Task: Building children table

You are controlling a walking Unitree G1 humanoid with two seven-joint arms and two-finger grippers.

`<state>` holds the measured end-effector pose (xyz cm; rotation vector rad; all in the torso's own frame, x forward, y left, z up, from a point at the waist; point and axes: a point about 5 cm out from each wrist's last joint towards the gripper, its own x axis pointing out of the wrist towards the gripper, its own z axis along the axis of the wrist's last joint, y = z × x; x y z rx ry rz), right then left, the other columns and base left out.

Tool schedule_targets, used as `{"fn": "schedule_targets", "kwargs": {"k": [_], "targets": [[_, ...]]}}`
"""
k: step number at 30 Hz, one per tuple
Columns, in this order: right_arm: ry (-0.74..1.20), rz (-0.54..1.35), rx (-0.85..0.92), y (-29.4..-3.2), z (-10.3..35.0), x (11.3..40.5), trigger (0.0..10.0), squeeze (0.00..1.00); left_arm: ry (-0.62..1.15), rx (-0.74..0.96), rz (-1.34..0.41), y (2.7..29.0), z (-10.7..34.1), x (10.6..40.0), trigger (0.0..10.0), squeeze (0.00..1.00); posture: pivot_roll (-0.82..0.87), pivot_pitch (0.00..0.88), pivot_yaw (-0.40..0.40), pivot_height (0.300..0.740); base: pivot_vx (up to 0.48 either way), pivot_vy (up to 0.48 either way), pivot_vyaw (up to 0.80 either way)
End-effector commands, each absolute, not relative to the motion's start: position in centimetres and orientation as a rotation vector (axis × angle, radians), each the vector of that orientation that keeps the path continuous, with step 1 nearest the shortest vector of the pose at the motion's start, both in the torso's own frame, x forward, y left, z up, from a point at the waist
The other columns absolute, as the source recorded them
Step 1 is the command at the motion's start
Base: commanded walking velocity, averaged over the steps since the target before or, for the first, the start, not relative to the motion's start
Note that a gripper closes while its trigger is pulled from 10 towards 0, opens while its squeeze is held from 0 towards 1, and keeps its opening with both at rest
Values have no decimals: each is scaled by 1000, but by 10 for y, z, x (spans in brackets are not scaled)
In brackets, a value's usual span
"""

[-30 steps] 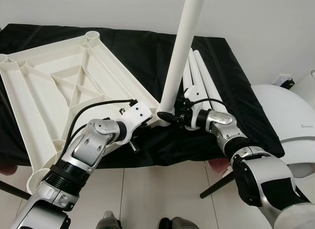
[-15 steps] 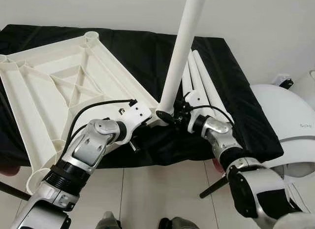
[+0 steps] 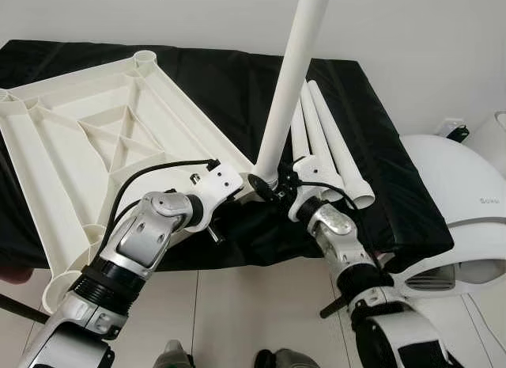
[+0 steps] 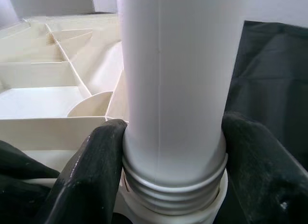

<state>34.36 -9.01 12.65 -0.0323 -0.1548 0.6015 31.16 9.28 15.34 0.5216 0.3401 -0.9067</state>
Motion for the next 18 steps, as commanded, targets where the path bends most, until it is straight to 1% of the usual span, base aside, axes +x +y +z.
{"fn": "schedule_targets", "kwargs": {"k": [1,3,4,6,10,13,18], "targets": [[-147,529,-25,-84,125,342,0,0,297,534,-900,87,160,311,10000,0,28,63,-56,740,0,0,0],[-148,492,-21,-80,126,340,0,0,297,534,-900,87,160,311,10000,0,28,64,-56,740,0,0,0],[-144,414,-28,-75,127,339,0,0,297,533,-898,87,159,311,10000,0,28,65,-58,740,0,0,0],[-144,414,-28,-75,127,339,0,0,297,533,-898,87,159,311,10000,0,28,65,-58,740,0,0,0],[-123,267,-48,-68,127,334,0,0,296,532,-896,86,160,312,10000,0,27,66,-58,740,0,0,0],[-112,215,-60,-65,126,332,0,0,295,532,-897,86,160,312,10000,0,26,66,-57,740,0,0,0],[-96,209,-28,-56,126,328,0,0,295,533,-897,86,160,312,10000,0,22,66,-57,740,0,0,0]]}}
